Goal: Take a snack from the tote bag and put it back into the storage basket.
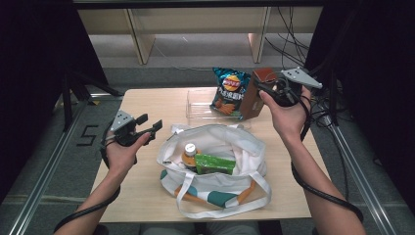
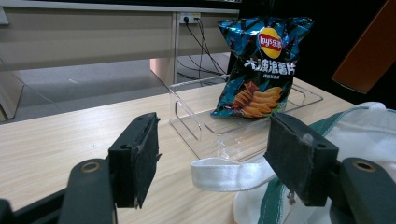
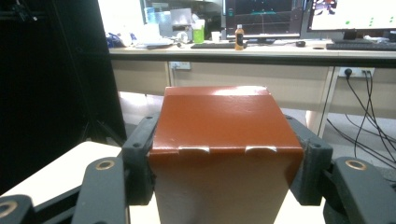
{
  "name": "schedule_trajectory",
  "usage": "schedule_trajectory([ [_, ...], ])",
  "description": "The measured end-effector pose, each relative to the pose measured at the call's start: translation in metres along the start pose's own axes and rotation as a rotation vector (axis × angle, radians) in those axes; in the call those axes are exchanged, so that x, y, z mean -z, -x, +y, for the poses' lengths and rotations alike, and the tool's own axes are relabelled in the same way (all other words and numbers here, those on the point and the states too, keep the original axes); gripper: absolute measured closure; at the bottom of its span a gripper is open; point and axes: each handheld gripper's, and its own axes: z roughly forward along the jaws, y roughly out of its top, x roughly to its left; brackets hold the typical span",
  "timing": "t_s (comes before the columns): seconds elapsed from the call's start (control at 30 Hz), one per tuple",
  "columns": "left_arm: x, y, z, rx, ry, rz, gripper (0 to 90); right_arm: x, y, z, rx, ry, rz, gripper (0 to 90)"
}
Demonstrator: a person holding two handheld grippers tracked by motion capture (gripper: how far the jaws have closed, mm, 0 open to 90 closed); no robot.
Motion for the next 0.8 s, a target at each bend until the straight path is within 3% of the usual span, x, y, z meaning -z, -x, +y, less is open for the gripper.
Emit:
schedule_trajectory([
  [0.07, 0.0, 0.001, 0.0, 0.005, 0.005, 0.0, 33.4, -0.002, 0.001, 0.0, -0.024, -0.002, 0.007, 39.4],
  [0.33, 0.001, 0.001, -0.001, 0.001, -0.002, -0.001, 33.4, -0.009, 0.004, -0.002, -0.035, -0.004, -0.01, 39.4],
  [0.4, 0.0, 0.001, -0.002, -0.007, 0.0, -0.003, 33.4, -0.011, 0.005, -0.003, -0.01, -0.004, -0.02, 39.4],
  [0.53, 0.0, 0.001, -0.002, -0.001, -0.001, 0.001, 33.4, -0.015, 0.005, -0.004, -0.026, -0.01, -0.029, 39.4],
  [0.57, 0.0, 0.001, -0.002, 0.004, -0.001, 0.001, 33.4, -0.016, 0.006, -0.005, -0.006, -0.005, -0.025, 39.4],
  [0.8, -0.001, 0.002, -0.003, 0.0, -0.006, -0.003, 33.4, -0.023, 0.005, -0.005, -0.004, -0.011, -0.042, 39.4],
])
